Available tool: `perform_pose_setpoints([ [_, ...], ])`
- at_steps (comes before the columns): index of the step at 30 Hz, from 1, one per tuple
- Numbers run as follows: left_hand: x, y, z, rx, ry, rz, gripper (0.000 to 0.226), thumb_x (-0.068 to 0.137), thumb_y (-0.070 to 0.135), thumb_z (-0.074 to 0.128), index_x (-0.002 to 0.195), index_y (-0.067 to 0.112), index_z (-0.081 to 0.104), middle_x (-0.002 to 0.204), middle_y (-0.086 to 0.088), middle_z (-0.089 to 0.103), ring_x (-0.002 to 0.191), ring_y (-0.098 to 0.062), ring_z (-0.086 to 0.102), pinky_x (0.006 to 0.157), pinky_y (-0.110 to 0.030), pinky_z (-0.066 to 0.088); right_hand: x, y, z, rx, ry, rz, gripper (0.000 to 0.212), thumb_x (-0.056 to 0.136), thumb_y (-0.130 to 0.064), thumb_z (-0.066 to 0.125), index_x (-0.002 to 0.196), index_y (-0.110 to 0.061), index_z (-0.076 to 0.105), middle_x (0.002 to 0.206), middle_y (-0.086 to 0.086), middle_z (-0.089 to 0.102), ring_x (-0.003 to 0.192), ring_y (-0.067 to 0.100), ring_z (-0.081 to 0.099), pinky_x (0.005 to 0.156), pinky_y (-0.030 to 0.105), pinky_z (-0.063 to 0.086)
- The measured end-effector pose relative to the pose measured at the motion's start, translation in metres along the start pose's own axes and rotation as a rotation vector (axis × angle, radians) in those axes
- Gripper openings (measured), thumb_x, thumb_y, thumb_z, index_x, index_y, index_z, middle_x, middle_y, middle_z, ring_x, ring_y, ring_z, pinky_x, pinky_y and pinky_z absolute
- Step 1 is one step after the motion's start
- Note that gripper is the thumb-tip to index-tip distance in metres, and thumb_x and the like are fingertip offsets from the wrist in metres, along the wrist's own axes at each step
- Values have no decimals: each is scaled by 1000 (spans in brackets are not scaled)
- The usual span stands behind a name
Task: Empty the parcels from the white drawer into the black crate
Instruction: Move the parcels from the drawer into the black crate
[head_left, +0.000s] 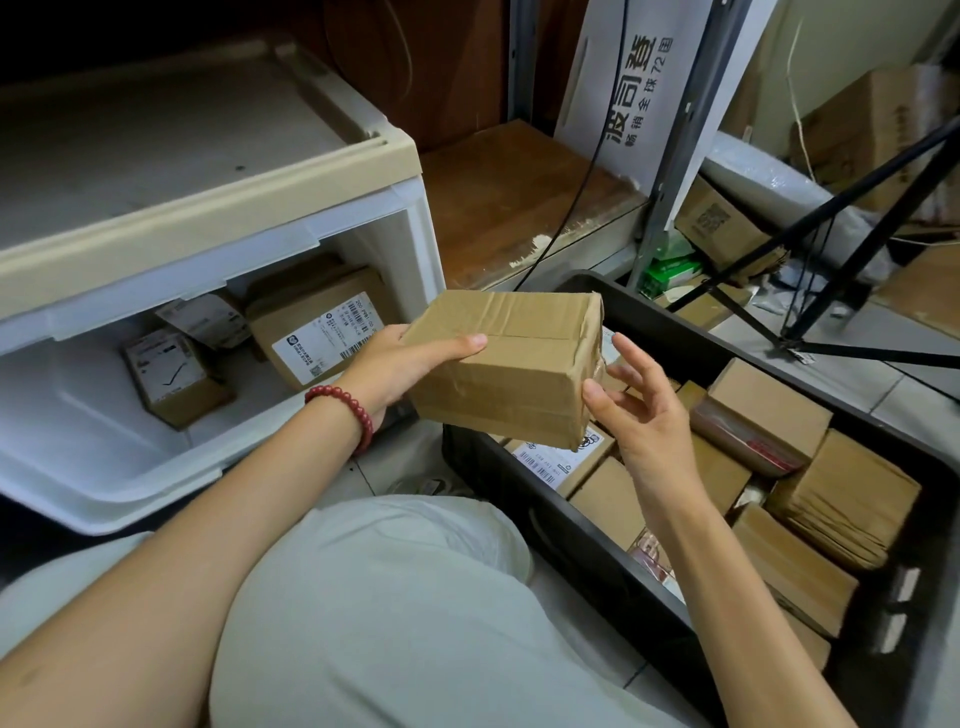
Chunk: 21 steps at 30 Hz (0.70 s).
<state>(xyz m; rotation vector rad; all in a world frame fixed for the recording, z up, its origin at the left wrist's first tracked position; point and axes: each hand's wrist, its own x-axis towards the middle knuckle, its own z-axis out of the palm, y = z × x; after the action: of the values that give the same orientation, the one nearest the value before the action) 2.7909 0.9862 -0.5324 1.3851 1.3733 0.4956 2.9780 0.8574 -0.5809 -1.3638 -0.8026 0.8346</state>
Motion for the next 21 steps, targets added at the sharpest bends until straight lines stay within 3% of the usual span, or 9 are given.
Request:
perform_pose_setpoints([
  [3,3,-2,-1,35,52,42,81,62,44,83,130,19,48,122,4,55,109,-13,51,84,-27,42,-1,2,-2,-37,-76,7,54,86,-32,63,136,-44,47,130,-11,53,116,6,53,91,29,48],
  [6,3,-2,-3,95,84,80,89,60,33,88,133,16,41,128,3,51,109,-10,47,88,-25,39,1,2,1,-17,-89,14,39,98,-32,48,135,-43,46,133,-17,53,122,3,51,92,29,46],
  [8,2,-1,-2,90,91,98,90,60,38,87,133,16,40,127,4,49,108,-8,47,88,-24,40,3,1,3,55,-48,80,30,102,-36,39,130,-38,50,130,-18,55,122,3,52,93,32,47],
  [12,-4,5,2,94,40,112,98,59,56,79,139,19,38,119,11,52,102,-4,53,82,-22,46,5,-1,-1,152,9,167,32,102,-44,34,117,-24,54,125,-9,62,123,5,53,105,41,43],
  [14,-6,4,6,157,-57,105,83,61,59,76,131,23,49,117,12,59,100,0,58,82,-20,49,6,1,-2,159,43,179,32,101,-44,37,116,-21,53,123,-7,62,120,5,54,104,41,44],
  [16,-8,1,9,190,-144,126,44,71,51,75,107,31,60,104,17,65,80,13,61,66,-7,47,6,2,-2,139,70,183,38,99,-44,42,129,-23,49,125,-8,60,117,6,55,101,40,46],
  [17,-8,0,10,188,-164,137,40,72,50,74,103,31,59,101,18,65,76,14,60,62,-6,45,6,3,-3,128,75,189,44,99,-44,44,138,-24,44,127,-7,59,116,7,55,102,40,46],
  [21,-4,0,10,170,-116,140,89,56,68,73,129,26,44,115,14,60,105,-2,57,94,-29,48,6,4,-7,136,11,183,46,100,-22,46,146,-23,39,117,-4,69,108,12,66,100,40,49],
])
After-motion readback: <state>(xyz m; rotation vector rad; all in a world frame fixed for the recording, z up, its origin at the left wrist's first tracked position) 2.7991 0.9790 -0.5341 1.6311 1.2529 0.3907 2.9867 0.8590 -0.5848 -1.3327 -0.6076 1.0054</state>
